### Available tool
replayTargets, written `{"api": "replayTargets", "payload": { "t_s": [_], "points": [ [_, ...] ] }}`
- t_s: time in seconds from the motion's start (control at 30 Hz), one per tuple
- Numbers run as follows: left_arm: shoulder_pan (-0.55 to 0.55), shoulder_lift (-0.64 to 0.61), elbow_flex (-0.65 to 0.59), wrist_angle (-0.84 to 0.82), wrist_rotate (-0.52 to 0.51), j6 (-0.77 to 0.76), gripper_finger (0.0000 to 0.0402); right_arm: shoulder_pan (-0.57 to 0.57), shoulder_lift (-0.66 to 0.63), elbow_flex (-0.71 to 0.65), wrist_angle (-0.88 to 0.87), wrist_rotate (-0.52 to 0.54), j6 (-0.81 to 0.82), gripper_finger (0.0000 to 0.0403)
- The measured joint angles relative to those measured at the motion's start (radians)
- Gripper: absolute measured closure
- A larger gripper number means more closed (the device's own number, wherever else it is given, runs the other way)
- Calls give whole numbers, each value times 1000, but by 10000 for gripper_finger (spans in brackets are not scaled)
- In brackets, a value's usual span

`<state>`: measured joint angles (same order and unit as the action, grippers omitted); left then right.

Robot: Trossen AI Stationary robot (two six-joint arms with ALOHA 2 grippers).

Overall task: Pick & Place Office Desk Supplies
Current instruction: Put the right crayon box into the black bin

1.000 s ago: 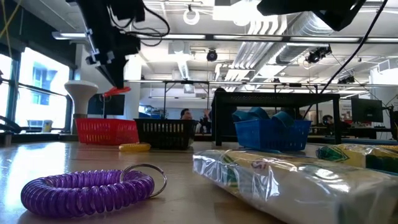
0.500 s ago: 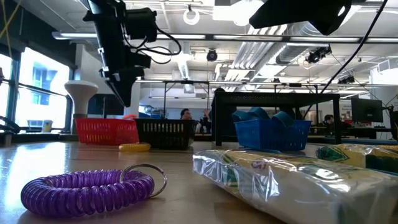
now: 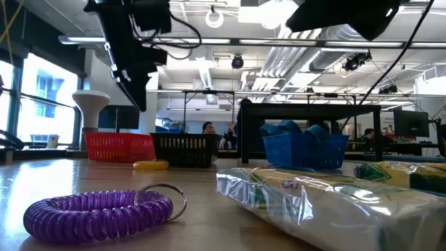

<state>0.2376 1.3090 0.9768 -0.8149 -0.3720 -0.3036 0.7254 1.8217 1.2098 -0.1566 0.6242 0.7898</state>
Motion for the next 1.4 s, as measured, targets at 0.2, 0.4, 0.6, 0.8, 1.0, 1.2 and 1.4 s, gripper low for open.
{"api": "replayTargets", "payload": {
  "t_s": [0.2,0.4,0.6,0.8,1.0,1.2,1.4],
  "points": [
    [-144,-64,0,-39,143,-87,293,32,1,0,-32,-194,97,198],
    [-338,-55,0,-9,341,-213,293,85,1,0,-121,-217,274,198],
    [-558,-29,0,125,255,-203,293,117,1,0,-178,-123,314,198],
    [-729,23,0,352,156,-56,293,108,1,0,-211,-116,325,198],
    [-816,96,0,501,155,26,293,81,1,0,-440,-96,676,201],
    [-846,178,0,541,155,27,293,41,1,0,-559,-108,877,216],
    [-840,253,-1,539,155,26,293,-18,13,1,-540,-167,893,226]
  ]
}}
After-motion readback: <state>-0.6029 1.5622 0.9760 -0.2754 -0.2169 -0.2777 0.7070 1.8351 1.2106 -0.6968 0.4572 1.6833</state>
